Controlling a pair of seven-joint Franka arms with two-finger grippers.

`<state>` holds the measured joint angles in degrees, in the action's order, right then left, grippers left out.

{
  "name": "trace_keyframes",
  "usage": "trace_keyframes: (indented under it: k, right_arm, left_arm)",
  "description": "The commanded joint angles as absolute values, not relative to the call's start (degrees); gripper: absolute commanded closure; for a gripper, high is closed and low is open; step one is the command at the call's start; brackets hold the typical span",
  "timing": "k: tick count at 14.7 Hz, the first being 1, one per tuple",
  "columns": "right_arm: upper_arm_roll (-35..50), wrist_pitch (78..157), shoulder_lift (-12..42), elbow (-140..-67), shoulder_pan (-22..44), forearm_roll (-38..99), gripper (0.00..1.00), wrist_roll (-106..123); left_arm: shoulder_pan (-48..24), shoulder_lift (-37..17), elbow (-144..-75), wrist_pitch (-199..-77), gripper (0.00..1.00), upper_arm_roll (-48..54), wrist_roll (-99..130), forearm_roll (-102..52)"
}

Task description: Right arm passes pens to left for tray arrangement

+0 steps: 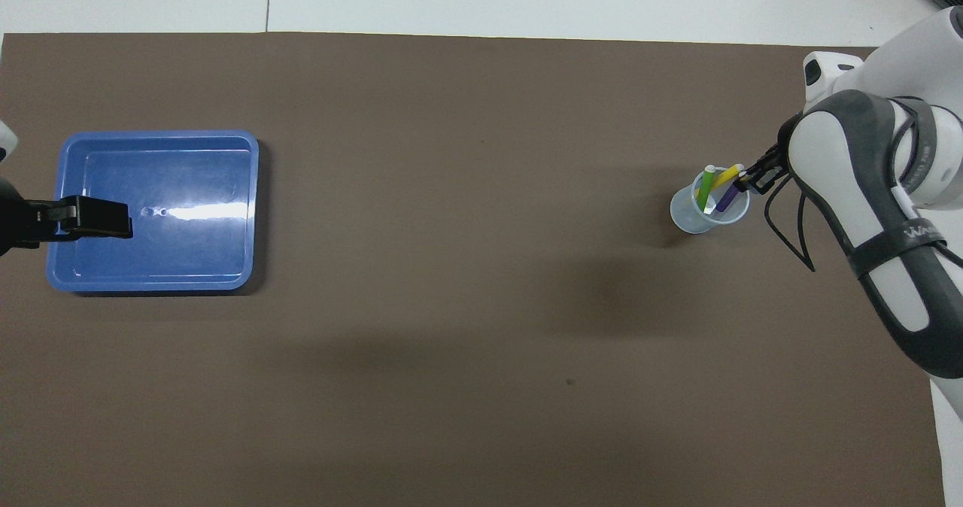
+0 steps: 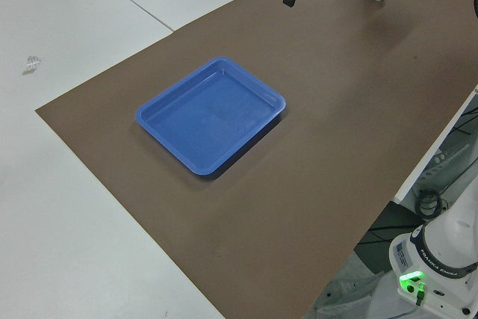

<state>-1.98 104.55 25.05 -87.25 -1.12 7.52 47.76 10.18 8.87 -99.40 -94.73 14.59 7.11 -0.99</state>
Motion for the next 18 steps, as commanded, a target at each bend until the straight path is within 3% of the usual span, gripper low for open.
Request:
trace_keyframes:
  k: [1,5,10,13,18]
  right_arm:
    - [-1.7,105.8,23.8,-89.6,-1.5,6.9,1.0,49.7]
    - [-1.7,105.8,23.3,-89.5,-1.6,7.0,1.0,49.3]
    - [-1.7,105.5,21.9,-89.5,-1.7,7.0,1.0,46.2]
    - [-1.7,105.1,20.7,-89.4,-2.0,7.0,1.0,46.1]
    - [-1.8,104.7,17.6,-88.8,-2.0,6.8,1.0,46.0]
  left_arm:
    - [10.7,10.4,-100.8,-94.9,0.0,14.6,6.5,-0.4]
    - [11.7,8.4,-96.0,-90.1,0.0,14.2,7.2,-3.0]
    - [14.4,-0.9,-78.3,-77.1,0.02,14.1,7.3,-6.3]
    - [13.0,-2.2,-78.0,-77.1,0.02,15.4,7.3,-2.3]
    - [11.8,-14.0,-68.9,-72.1,0.02,15.4,7.3,-2.0]
